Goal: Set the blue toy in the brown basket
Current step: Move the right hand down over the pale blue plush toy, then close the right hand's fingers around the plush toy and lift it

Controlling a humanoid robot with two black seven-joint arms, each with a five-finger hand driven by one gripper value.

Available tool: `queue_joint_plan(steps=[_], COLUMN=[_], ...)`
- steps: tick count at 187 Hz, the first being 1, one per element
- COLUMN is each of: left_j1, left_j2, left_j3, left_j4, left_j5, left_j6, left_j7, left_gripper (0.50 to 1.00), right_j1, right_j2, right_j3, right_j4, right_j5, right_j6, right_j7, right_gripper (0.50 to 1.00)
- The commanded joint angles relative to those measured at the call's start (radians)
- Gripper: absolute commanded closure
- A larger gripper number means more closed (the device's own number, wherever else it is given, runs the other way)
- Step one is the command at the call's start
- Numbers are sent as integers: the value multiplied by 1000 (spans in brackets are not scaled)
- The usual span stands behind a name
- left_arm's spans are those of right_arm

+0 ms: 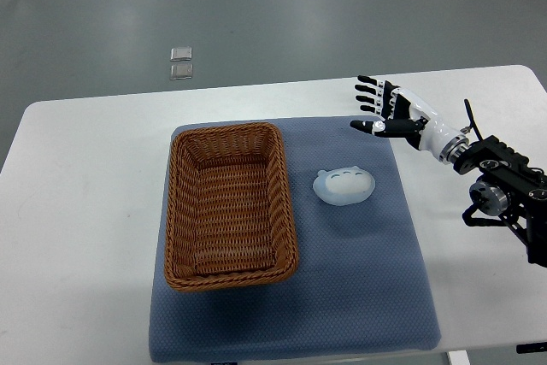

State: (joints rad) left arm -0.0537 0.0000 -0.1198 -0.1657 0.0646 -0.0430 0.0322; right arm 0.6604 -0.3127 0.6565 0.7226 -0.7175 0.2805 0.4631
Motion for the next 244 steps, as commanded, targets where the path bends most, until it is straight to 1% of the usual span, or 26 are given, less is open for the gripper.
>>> queue_joint_plan(steps=[1, 36, 72, 92, 113, 126, 141, 155, 180, 199, 216, 244], left_j1=[0, 0, 0, 0, 0, 0, 0, -1, -1, -5, -6, -6], left_j2=[0, 0, 0, 0, 0, 0, 0, 0, 0, 0, 0, 0], left_j3=[2, 2, 2, 2, 2, 2, 2, 2, 2, 0, 0, 0], left_j4=[2, 2, 2, 2, 2, 2, 2, 2, 2, 2, 2, 2], left_j5=[0, 0, 0, 0, 0, 0, 0, 0, 1, 0, 1, 1], left_j6=[0, 0, 0, 0, 0, 0, 0, 0, 0, 0, 0, 0], left_j7=[0, 0, 0, 0, 0, 0, 0, 0, 0, 0, 0, 0], left_gripper=[500, 500, 500, 500, 500, 500, 500, 500, 500, 500, 500, 500], right_j1=[-1, 5, 71, 91, 101, 104, 110, 119, 133, 139, 140, 140], right_j2=[-31, -77, -157, -186, -187, -184, -174, -172, -167, -167, -167, -167], right_j3=[-1, -28, -192, -241, -258, -276, -319, -354, -403, -414, -414, -437], right_j4=[70, 169, 251, 270, 270, 270, 270, 270, 259, 247, 236, 230], right_j5=[-91, -240, -399, -459, -493, -528, -560, -563, -566, -582, -603, -626], right_j6=[12, 45, 35, 31, 28, 0, -66, -107, -176, -196, -199, -211], right_j7=[16, 39, 97, 108, 109, 108, 103, 98, 71, 63, 49, 49], right_gripper=[593, 593, 593, 593, 597, 603, 611, 611, 615, 617, 628, 644])
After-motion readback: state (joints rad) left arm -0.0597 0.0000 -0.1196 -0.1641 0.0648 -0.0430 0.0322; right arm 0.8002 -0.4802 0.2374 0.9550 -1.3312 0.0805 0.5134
